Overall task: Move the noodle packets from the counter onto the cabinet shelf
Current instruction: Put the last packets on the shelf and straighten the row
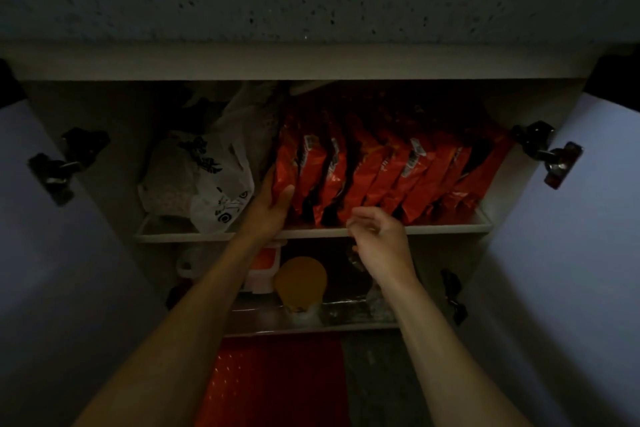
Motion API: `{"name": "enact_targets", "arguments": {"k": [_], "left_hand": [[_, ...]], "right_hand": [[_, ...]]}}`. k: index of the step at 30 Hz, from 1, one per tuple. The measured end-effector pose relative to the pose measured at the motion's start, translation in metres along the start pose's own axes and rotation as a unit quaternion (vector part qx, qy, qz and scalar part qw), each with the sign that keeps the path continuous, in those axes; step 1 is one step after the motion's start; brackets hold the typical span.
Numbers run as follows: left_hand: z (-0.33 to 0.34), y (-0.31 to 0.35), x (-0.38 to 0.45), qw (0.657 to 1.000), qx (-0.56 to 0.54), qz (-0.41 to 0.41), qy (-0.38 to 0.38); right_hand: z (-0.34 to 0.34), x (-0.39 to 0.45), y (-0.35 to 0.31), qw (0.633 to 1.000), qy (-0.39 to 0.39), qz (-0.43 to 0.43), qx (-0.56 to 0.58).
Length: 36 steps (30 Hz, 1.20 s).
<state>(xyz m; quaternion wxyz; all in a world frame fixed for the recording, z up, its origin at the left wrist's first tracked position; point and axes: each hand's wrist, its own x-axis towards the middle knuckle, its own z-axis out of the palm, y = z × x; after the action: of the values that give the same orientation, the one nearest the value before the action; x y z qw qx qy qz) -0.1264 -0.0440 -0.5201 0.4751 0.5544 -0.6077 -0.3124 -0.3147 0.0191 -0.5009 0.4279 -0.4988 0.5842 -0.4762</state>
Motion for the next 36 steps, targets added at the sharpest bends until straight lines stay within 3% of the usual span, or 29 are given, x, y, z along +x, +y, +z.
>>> {"name": "enact_targets", "arguments": {"k": [6, 13, 20, 24, 30, 36], "left_hand": [[0.008, 0.002, 0.008, 1.000, -0.010, -0.022, 0.010], [0.036, 0.020, 0.015, 0.990, 0.067, 0.048, 0.118], [0.048, 0.020, -0.002, 0.980, 0.074, -0.031, 0.184], [0.036, 0.017, -0.011, 0.955, 0.159, 0.042, 0.247], [0.047, 0.017, 0.007, 0.975, 0.063, 0.048, 0.207], [0.042, 0.004, 0.027, 0.986, 0.040, 0.032, 0.157]], "right_hand": [[0.004, 0.022, -0.001, 0.992, 0.083, -0.065, -0.069], [0.004, 0.061, 0.009, 0.977, 0.140, -0.019, -0.163], [0.025, 0.076, 0.008, 0.968, 0.174, -0.004, -0.178], [0.029, 0.081, 0.005, 0.972, 0.168, 0.000, -0.166], [0.014, 0.067, 0.020, 0.974, 0.164, -0.036, -0.155], [-0.006, 0.064, 0.021, 0.976, 0.139, -0.056, -0.159]]}}
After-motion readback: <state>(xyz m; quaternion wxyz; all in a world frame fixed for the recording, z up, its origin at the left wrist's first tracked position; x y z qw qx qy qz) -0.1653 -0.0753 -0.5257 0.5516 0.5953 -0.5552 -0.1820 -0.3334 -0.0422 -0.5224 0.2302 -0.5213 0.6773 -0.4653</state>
